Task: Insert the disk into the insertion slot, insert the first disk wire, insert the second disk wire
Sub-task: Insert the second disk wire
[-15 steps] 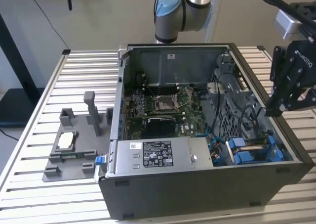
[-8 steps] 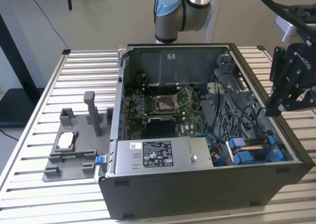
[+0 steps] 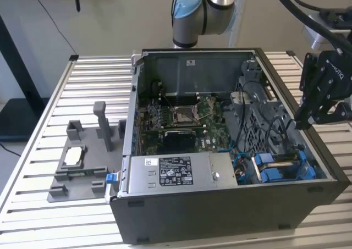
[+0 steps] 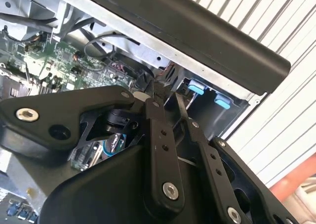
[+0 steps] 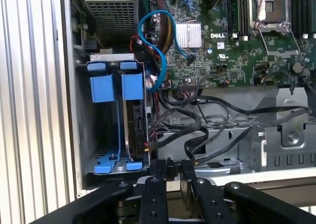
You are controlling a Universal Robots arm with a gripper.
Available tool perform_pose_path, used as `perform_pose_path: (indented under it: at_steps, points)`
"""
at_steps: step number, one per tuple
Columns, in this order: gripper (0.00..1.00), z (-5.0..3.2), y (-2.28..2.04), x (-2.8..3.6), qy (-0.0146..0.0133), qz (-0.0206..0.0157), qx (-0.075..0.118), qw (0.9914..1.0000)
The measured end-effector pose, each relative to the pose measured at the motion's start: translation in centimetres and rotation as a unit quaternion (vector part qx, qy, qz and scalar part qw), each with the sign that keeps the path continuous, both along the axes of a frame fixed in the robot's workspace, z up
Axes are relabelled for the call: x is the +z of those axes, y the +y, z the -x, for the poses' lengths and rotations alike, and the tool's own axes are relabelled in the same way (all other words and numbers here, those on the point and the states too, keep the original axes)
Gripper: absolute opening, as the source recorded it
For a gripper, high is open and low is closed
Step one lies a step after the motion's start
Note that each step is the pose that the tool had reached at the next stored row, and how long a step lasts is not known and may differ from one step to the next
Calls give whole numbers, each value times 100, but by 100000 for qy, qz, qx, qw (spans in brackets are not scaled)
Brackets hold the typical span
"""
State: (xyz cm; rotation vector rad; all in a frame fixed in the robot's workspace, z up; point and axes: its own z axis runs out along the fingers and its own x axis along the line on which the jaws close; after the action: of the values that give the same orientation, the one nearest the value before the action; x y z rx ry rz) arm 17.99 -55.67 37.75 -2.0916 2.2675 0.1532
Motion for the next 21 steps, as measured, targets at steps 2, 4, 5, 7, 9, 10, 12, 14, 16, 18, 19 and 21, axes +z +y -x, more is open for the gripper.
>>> perform_pose_path:
  at_steps: [2,4,5,7,9,10,12,14,16,18,19,21]
  points:
    - [27,0,0,-1,0,-9,-1,100000]
    - [27,-1,0,-3,3,-24,2,100000]
    - [27,-1,1,-6,2,-31,0,100000]
    - [27,-1,0,-11,3,-20,-18,100000]
    - [27,-1,0,-11,1,-13,-29,100000]
    - [27,-1,0,-11,2,-11,-32,100000]
    - [27,-1,0,-12,2,-16,-32,100000]
    - [25,-1,0,-12,2,-19,-37,100000]
    - [19,0,0,-12,3,-20,-40,100000]
    - [19,-1,0,-12,1,-20,-42,100000]
    - [16,-1,0,-12,3,-20,-44,100000]
    - [16,-1,0,-12,2,-18,-47,100000]
